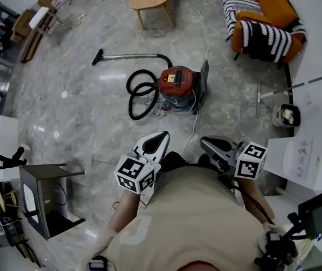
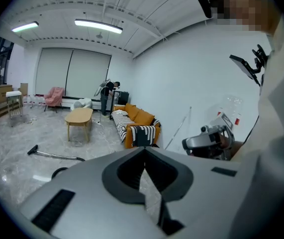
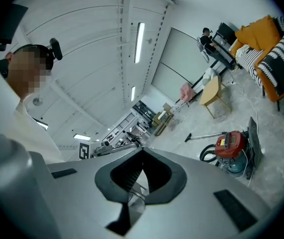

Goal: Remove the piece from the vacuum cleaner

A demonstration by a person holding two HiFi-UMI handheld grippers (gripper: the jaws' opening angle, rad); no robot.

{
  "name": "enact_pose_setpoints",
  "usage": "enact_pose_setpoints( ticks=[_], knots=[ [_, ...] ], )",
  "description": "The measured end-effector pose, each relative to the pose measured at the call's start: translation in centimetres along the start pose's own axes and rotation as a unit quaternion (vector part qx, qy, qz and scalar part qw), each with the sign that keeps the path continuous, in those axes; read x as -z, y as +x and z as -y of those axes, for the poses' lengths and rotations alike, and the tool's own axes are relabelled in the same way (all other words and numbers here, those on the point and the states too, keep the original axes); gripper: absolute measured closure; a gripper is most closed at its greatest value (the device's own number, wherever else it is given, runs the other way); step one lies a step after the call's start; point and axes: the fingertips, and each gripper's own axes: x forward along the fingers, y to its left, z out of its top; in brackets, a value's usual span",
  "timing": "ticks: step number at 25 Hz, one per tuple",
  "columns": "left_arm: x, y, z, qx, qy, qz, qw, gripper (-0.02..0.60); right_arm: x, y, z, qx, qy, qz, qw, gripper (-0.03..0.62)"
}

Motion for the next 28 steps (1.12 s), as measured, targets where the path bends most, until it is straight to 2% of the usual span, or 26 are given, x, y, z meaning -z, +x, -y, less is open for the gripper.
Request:
enact_pose_setpoints(
  ticks=[4, 8, 14, 19, 23, 28],
  knots=[
    [0.1, 0.5, -2.8, -0.016, -0.015, 0.000, 0.9998, 0.584, -0.5, 1.4, 1.1, 0.005, -0.004, -0.020, 1.000, 0.591],
    [-0.5, 1.3, -6.3, -0.010, -0.018, 0.004, 0.9998, 0.584, -2.1, 3.0, 2.7, 0.033, -0.006, -0.013, 0.999, 0.591],
    [-3.3, 3.4, -14.3, 0.022, -0.017, 0.017, 0.9995, 0.584, -5.3, 9.9, 6.0, 0.082, -0.013, -0.003, 0.997, 0.591],
    [-5.3, 5.3, -22.1, 0.065, -0.029, 0.017, 0.9973, 0.584, -7.5, 17.2, 8.0, 0.136, -0.035, -0.033, 0.990, 0.591],
    [-6.4, 6.0, -26.6, 0.102, -0.024, 0.012, 0.9944, 0.584, -8.6, 21.7, 9.5, 0.169, -0.028, -0.034, 0.985, 0.591],
    [-8.1, 6.5, -31.2, 0.119, -0.018, 0.002, 0.9928, 0.584, -11.0, 25.2, 11.0, 0.207, -0.021, -0.025, 0.978, 0.591]
  ],
)
